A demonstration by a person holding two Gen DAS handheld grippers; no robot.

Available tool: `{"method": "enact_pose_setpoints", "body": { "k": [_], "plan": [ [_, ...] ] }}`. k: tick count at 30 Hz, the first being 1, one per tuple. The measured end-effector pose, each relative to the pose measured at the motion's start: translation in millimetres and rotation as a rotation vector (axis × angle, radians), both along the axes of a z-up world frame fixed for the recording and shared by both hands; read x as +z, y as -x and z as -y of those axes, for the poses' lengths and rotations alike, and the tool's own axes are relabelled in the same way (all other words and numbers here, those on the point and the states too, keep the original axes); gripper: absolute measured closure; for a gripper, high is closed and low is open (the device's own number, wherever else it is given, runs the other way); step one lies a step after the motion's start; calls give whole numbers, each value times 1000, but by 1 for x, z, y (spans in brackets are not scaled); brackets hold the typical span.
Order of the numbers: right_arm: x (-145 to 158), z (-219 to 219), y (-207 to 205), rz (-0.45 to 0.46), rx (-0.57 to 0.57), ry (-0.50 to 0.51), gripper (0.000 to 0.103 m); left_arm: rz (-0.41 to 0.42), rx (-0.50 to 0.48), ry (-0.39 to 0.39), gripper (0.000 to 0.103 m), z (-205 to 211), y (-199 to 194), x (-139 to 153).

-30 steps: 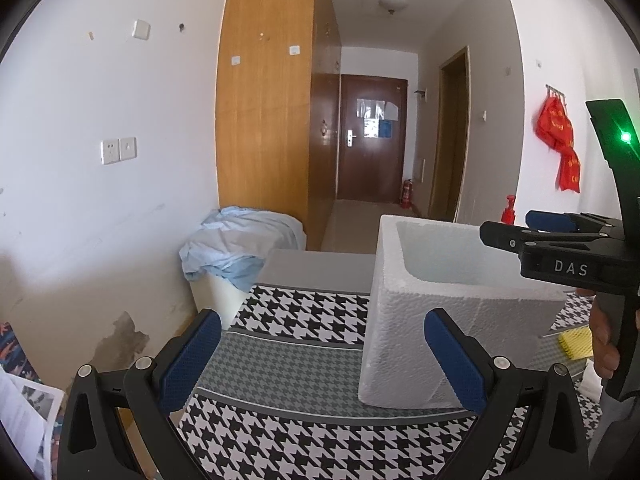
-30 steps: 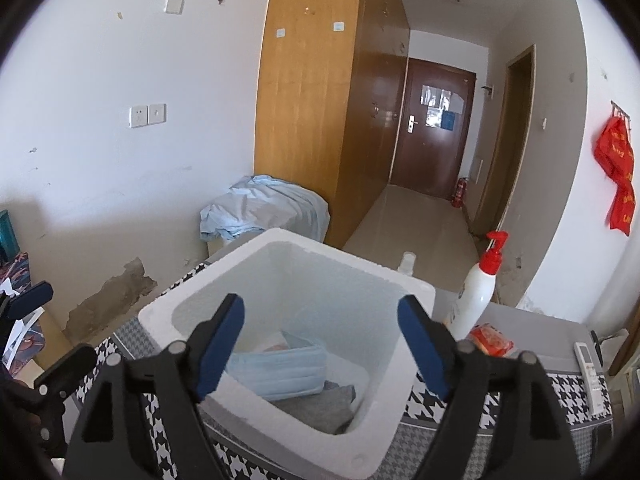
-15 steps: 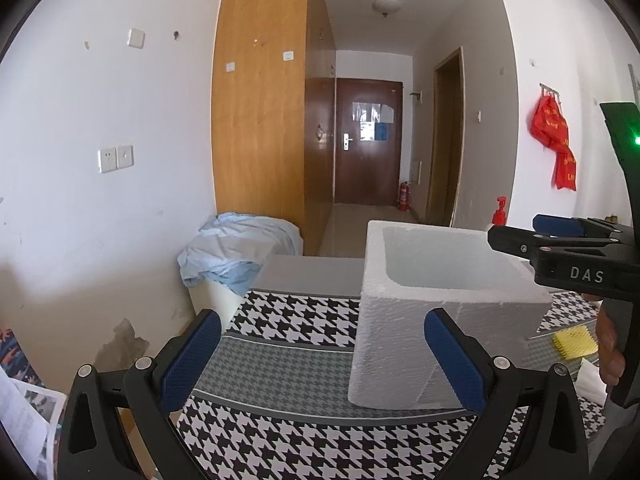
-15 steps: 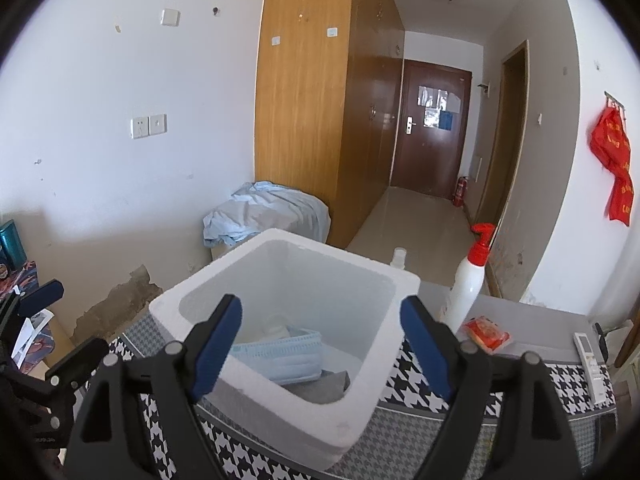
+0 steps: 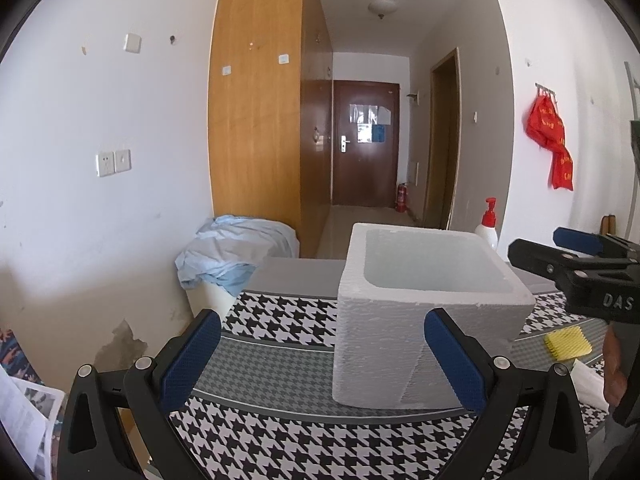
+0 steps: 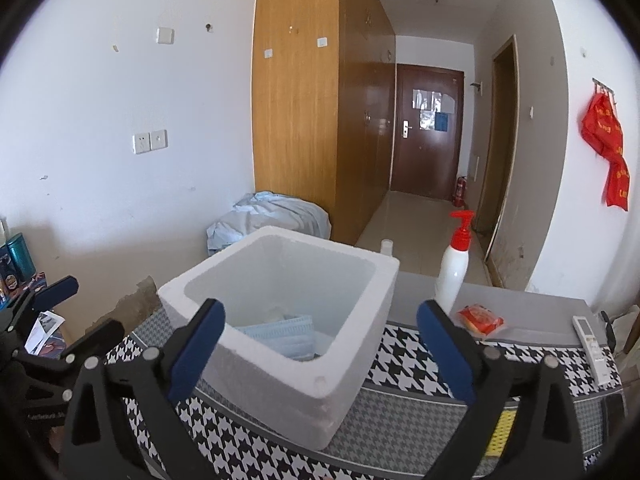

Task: Organize soft objects
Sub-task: 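Withdraw the right tool from the foam box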

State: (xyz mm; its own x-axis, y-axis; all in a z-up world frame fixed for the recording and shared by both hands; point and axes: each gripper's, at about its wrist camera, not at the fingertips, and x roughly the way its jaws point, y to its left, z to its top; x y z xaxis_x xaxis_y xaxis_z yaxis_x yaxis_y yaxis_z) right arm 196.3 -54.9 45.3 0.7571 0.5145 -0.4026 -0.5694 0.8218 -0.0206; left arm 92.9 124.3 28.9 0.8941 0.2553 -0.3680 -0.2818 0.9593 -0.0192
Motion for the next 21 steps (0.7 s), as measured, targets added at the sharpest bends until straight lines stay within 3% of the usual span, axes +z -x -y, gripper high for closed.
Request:
{"method": "enact_pose_setpoints", "body": {
  "k": [21],
  "plan": [
    [-10,35,27,39,4,-6,3,19,-32,-13,1,26,7,2]
  ]
}}
